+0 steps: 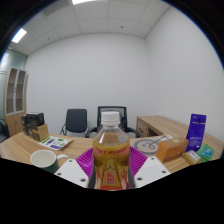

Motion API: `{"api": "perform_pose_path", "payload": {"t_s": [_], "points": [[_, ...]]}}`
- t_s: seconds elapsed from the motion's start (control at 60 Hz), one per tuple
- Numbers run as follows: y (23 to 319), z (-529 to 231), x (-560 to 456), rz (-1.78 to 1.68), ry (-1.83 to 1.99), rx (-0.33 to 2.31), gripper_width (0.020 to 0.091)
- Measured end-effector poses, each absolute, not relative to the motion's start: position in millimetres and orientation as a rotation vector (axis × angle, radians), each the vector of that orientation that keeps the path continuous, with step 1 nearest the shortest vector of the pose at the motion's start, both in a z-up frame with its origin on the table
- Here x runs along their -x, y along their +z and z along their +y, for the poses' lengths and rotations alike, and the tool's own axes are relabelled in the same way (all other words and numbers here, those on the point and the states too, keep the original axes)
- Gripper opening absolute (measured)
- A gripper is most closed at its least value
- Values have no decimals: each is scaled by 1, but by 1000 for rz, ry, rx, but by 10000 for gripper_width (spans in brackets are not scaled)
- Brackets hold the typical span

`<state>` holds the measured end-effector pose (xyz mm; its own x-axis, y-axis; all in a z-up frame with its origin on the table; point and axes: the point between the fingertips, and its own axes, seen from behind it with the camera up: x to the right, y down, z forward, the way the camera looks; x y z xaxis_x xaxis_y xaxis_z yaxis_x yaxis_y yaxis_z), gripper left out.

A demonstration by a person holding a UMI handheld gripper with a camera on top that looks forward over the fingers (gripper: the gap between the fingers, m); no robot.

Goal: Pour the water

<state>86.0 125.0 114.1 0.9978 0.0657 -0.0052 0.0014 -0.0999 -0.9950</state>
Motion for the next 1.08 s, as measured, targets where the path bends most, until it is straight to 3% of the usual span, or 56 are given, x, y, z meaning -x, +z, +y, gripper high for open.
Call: {"api": "perform_pose_path", "payload": {"t_s": [0.033,0.05,0.133,0.3,0.4,0.467,0.517,0.85,1.083], "points": [[126,140,-90,-85,32,1716,458],[107,134,-92,-56,48,1711,459],[91,135,-93,-54,93,1732,473],[95,135,-92,-46,92,1688,516],[88,133,-93,-87,65,1734,640],[79,124,-91,-106,85,1815,864],[88,115,-87,-84,138,1803,835],[152,-43,-87,-162,128,1720,836],[150,-162,-73,-96,245,1688,832]]}}
